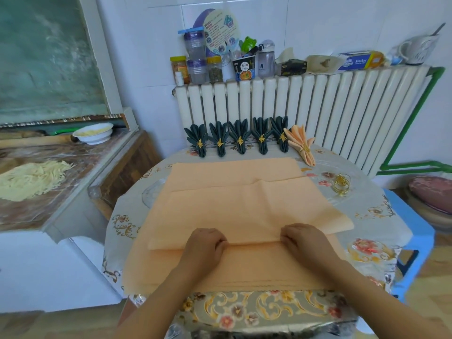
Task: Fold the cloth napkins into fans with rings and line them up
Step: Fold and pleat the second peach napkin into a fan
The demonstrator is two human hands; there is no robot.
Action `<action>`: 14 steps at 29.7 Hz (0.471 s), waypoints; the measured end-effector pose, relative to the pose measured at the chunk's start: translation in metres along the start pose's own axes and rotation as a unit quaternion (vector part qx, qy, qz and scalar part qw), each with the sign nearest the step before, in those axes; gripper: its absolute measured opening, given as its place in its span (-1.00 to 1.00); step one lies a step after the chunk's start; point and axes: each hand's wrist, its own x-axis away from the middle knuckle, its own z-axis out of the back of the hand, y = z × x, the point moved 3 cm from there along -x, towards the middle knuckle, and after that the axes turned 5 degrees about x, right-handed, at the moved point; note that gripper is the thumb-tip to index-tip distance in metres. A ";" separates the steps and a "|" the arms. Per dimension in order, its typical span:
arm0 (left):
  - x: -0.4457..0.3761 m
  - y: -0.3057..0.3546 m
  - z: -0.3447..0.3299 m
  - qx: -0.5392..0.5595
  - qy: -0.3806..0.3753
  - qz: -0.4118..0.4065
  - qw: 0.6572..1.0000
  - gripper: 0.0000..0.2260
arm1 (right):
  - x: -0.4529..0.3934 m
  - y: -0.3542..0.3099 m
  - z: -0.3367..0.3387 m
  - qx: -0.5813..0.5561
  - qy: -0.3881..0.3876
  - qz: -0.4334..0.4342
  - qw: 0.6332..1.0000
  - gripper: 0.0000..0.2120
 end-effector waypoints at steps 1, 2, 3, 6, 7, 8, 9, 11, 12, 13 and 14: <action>0.006 0.002 -0.001 0.005 -0.006 -0.007 1.000 -0.87 | 0.011 -0.003 0.004 -0.002 0.014 0.008 1.000 -0.89; 0.014 0.004 -0.003 0.010 -0.008 -0.016 1.000 -0.85 | 0.024 -0.006 0.007 -0.005 0.025 0.012 1.000 -0.87; 0.021 0.005 -0.001 0.015 -0.003 -0.024 1.000 -0.83 | 0.031 -0.009 0.009 -0.010 0.030 0.014 0.999 -0.82; 0.038 0.011 -0.002 0.039 0.000 -0.038 0.999 -0.79 | 0.055 -0.013 0.014 -0.027 0.031 -0.007 0.999 -0.75; 0.043 0.012 -0.004 0.044 0.001 -0.038 0.998 -0.78 | 0.062 -0.014 0.015 -0.029 0.033 -0.012 0.999 -0.76; 0.047 0.014 -0.005 0.046 0.000 -0.039 0.998 -0.78 | 0.066 -0.015 0.015 -0.027 0.036 -0.012 0.999 -0.77; 0.050 0.014 -0.005 0.047 -0.002 -0.041 0.998 -0.78 | 0.069 -0.018 0.015 -0.030 0.033 -0.014 0.999 -0.79; 0.054 0.014 -0.006 0.054 -0.002 -0.039 0.998 -0.82 | 0.071 -0.023 0.014 -0.037 0.030 -0.027 0.998 -0.83; 0.054 0.014 -0.006 0.052 0.002 -0.033 0.998 -0.83 | 0.070 -0.025 0.013 -0.033 0.028 -0.037 0.998 -0.84; 0.053 0.014 -0.005 0.046 0.011 -0.025 0.999 -0.82 | 0.067 -0.027 0.013 -0.022 0.025 -0.047 0.998 -0.83; 0.050 0.016 -0.004 0.040 0.017 -0.017 0.999 -0.80 | 0.063 -0.031 0.012 -0.012 0.020 -0.057 0.998 -0.81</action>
